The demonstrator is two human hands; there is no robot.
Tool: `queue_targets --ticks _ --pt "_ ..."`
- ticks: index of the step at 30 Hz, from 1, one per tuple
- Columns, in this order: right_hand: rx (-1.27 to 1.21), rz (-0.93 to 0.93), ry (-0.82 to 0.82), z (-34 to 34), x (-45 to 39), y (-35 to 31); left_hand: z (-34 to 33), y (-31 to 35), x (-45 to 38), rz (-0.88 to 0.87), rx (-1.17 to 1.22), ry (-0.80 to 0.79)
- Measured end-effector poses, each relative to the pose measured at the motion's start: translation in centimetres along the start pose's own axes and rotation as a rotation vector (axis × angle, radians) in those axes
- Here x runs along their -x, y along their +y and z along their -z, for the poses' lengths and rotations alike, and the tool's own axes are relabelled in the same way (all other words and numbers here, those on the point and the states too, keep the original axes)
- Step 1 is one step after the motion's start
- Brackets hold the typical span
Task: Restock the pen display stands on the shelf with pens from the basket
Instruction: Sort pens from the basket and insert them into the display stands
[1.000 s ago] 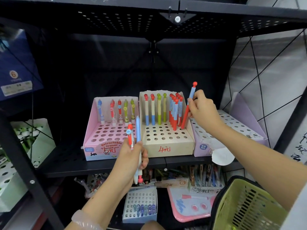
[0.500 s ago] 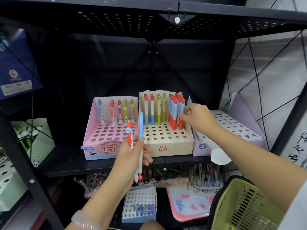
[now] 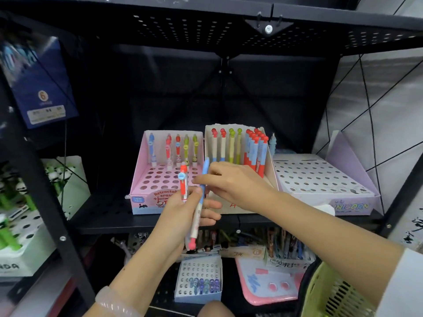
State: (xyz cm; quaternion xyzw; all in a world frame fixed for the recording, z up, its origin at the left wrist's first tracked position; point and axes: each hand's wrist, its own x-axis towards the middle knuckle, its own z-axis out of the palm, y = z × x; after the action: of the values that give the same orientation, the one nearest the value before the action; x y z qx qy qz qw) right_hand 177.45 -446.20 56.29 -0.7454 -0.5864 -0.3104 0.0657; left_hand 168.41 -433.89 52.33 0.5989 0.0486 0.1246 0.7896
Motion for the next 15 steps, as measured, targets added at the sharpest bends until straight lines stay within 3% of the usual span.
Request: queue_targets --ticks 2,4,7,9,12,15 --pt "0.01 -0.002 0.046 -0.4 -0.3 0.0 0.4 0.1 0.3 0.009 -0.002 -0.01" --pt "-0.128 -0.17 0.052 -0.7 -0.7 0.1 1.0 0.1 0.2 -0.018 -0.001 0.024" --pt "-0.618 -0.63 0.055 -1.0 -1.0 -0.3 2.1 0.2 -0.3 -0.102 -0.122 0.129" --pt "-0.915 -0.806 0.052 -1.1 -1.2 -0.8 2.5 0.1 -0.6 -0.121 -0.193 0.155" --pt "-1.131 -0.856 0.001 -1.2 -1.4 -1.6 2.2 0.1 -0.7 -0.101 -0.244 0.093" --pt "-1.162 -0.83 -0.023 -1.2 -1.7 -2.0 1.7 0.0 -0.9 -0.086 -0.247 0.112"
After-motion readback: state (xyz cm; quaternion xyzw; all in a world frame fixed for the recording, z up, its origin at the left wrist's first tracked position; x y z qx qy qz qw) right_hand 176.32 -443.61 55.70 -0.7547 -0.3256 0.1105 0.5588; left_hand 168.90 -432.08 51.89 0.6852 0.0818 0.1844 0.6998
